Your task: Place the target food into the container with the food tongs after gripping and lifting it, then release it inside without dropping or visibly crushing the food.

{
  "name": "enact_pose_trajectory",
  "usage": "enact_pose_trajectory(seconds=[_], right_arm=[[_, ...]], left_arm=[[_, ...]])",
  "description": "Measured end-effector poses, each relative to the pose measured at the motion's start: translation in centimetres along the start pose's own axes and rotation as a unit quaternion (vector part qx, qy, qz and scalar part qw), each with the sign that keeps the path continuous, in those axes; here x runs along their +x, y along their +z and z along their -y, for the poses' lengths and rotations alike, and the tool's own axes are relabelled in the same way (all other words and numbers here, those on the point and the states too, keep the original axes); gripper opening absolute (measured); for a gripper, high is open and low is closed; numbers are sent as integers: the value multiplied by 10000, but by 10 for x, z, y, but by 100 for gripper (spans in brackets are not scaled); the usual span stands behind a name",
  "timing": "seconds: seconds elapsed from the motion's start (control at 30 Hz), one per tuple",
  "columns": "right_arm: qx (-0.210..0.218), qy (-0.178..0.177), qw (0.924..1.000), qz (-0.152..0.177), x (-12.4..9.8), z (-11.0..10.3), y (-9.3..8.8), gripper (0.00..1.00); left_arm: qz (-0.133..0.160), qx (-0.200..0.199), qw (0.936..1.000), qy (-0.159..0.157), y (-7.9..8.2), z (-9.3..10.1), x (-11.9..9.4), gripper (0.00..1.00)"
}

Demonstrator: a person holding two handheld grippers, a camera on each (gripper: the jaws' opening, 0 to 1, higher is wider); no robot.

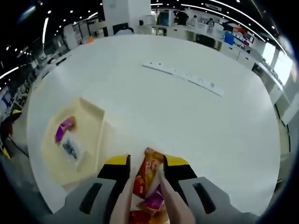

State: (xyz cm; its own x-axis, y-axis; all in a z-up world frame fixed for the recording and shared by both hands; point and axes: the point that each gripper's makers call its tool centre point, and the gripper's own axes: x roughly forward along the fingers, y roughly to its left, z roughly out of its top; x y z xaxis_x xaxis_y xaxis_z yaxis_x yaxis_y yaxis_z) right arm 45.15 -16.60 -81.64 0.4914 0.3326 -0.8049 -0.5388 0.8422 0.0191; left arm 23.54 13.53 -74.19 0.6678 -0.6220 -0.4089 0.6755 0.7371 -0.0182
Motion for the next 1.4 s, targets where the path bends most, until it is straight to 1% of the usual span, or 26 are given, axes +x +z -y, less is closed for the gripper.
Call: enact_pose_trajectory(seconds=[0.2, 0.27, 0.5, 0.83, 0.93, 0.97, 1.0, 1.07, 1.13, 1.23, 1.4], right_arm=[[23, -41, 10000, -75, 6, -2, -9, 27], [35, -39, 10000, -72, 6, -3, -9, 27], [-296, -46, 9994, -176, 10, -4, -12, 23], [-269, -88, 9994, -174, 10, -3, -12, 23], [-297, -171, 9994, -89, 9, -4, -13, 21], [-238, -189, 9995, -59, 8, -3, -12, 21], [-196, -213, 9996, -62, 8, -2, -12, 21], [-283, -189, 9994, -81, 7, -2, -12, 20], [-213, -129, 9996, -151, 6, -5, -13, 20], [-310, -99, 9994, -143, 4, -8, -11, 20], [-349, -68, 9993, -137, -3, -2, -2, 20]], left_arm=[[-11, -21, 10000, 14, -1, -1, 0, 93], [-13, -24, 10000, 14, -1, -1, 0, 93], [-30, -27, 10000, 10, -2, -1, 0, 93], [-49, -24, 10000, -3, -3, -1, 0, 92], [-56, -20, 10000, -13, -3, 0, 0, 92], [-62, -19, 10000, -13, -4, -1, 0, 92], [-63, -27, 10000, -17, -4, 0, 0, 92], [-65, -18, 10000, -27, -4, 0, 0, 92], [-77, -9, 10000, -45, -4, 1, 1, 92], [-81, -4, 10000, -49, -4, 1, 1, 92], [-88, 5, 9999, -59, -4, 1, 1, 92]])
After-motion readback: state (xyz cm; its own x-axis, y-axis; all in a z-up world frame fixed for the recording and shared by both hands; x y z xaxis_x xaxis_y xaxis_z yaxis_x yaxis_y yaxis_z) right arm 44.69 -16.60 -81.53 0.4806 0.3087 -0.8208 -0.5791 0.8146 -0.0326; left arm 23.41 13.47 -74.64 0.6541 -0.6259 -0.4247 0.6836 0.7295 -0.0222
